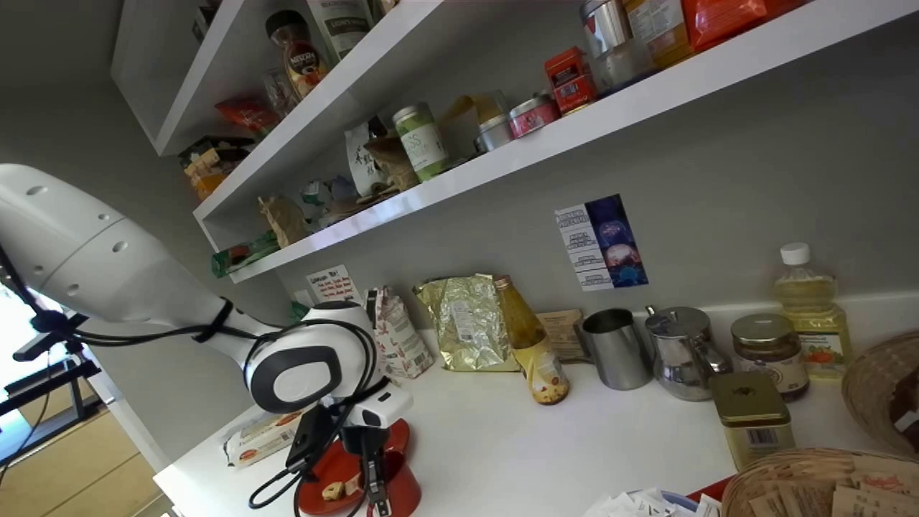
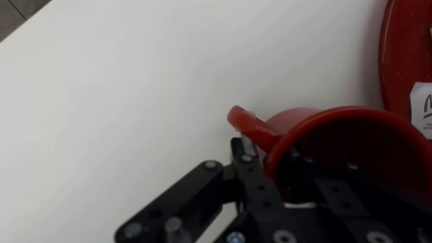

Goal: Put the red mug on the red plate.

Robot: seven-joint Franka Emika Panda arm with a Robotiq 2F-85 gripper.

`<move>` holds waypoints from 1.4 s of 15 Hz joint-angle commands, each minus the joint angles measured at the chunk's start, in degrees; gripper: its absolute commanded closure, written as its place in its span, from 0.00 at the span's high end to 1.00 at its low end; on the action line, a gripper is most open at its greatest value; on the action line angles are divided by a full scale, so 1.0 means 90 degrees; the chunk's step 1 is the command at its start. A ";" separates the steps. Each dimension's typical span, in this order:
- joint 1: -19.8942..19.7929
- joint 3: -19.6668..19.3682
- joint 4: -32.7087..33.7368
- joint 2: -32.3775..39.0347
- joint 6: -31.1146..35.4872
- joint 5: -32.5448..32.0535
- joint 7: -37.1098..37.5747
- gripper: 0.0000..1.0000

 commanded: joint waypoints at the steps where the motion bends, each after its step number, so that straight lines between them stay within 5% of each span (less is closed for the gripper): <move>1: 0.0043 0.0028 0.0125 0.0037 -0.0123 0.0110 -0.0147 0.00; 11: 0.0328 -0.0003 0.0153 -0.0071 -0.0090 -0.0106 0.0010 0.01; 21: 0.0786 -0.0442 0.0175 -0.0661 0.0005 -0.1217 0.0445 0.01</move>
